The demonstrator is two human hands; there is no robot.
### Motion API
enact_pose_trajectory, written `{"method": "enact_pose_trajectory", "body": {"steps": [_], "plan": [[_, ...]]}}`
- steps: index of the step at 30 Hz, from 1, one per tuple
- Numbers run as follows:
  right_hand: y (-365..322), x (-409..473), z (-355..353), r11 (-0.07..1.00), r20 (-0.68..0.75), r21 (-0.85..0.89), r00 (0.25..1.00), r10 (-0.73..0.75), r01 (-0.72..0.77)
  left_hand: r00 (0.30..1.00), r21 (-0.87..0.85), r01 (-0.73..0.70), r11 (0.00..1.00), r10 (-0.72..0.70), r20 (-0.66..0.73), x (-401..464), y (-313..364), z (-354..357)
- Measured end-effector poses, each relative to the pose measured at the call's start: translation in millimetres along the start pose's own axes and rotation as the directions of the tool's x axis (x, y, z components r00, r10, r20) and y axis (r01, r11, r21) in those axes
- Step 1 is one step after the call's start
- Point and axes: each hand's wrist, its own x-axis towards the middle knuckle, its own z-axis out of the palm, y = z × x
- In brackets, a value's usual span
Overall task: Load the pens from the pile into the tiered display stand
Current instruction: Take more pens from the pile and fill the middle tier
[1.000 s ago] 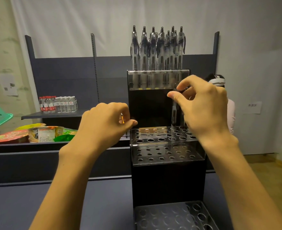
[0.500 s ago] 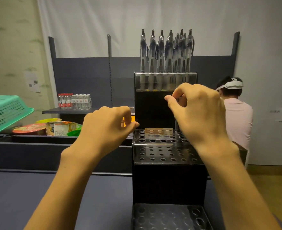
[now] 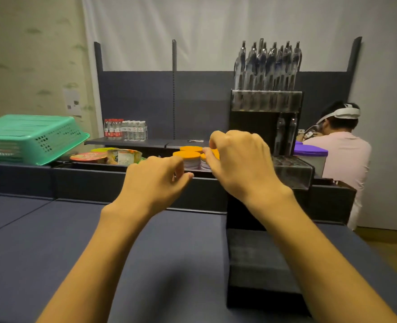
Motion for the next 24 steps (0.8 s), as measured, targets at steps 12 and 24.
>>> {"method": "enact_pose_trajectory", "body": {"steps": [12,24], "plan": [[-233.3,-1.8,53.1,0.987,0.161,0.160,0.985,-0.057,0.031,0.970,0.161,0.133,0.978,-0.161,0.179,-141.3,-167.8,-86.5],[-478.2,42.8,138.6,0.923,0.269,0.307,0.909,-0.318,0.232,0.911,0.365,0.342,0.866,-0.400,0.096,-267.5,-381.7,-173.5]]}}
